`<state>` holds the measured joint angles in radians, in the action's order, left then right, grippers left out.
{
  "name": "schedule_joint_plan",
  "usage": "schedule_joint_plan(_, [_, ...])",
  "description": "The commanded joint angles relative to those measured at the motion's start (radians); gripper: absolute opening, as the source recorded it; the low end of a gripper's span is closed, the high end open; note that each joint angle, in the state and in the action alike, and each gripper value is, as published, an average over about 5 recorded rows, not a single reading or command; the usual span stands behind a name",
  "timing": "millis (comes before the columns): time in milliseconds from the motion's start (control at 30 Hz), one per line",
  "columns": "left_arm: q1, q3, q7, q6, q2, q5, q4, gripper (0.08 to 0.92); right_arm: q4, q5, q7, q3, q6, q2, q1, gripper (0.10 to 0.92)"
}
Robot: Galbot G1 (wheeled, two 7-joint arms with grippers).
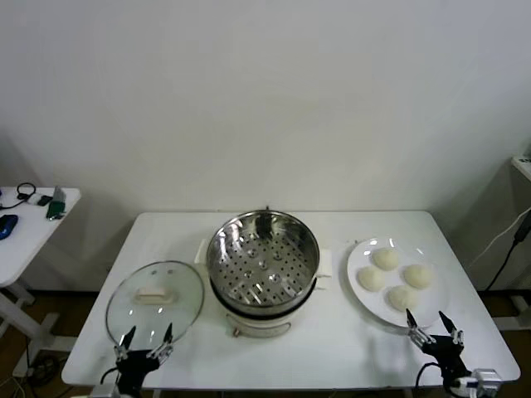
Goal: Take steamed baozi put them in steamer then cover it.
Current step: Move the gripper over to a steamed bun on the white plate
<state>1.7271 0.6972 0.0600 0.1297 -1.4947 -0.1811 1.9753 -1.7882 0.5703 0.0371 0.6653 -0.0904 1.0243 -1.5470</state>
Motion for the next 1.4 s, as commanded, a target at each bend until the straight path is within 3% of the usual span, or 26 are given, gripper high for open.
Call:
schedule_joint_plan(33, [-0.001,-0.003,0.000,0.002,-0.001,0.001,0.002,0.823,-0.004,0.019,0.025,0.000,-0.150,-0.067,0.147,0.823])
schedule_joint_plan(300, [0.007,-0.010,-0.001,-0.004,0.000,0.000,0.012,0.823,0.218,-0.078,-0.204,-0.285,-0.249,-0.328,0.604,0.823])
schedule_joint_plan(533, [0.008,-0.006,-0.001,-0.007,0.001,0.004,0.014,0.823,0.429,-0.210,-0.529,-0.885,-0.222,-0.554,1.159,0.823])
schedule_joint_plan(733, [0.013,-0.009,0.001,-0.016,-0.006,0.016,0.017,0.823,0.632,-0.418,-0.860,-1.419,-0.041,-0.562,1.656,0.823])
schedule_joint_plan(900, [0.017,-0.012,0.001,-0.024,-0.006,0.019,0.014,0.823,0.746,-0.469,-1.115,-1.720,0.145,-0.525,1.920,0.823])
schedule_joint_plan(1133, [0.007,-0.012,0.002,-0.032,-0.005,0.020,0.002,0.823,0.771,-0.439,-1.217,-1.999,0.168,-0.444,2.056,0.823])
schedule_joint_plan(1400, [0.005,-0.006,0.002,-0.041,-0.002,0.020,-0.011,0.823,0.819,-0.436,-1.179,-1.986,0.108,-0.347,1.947,0.823])
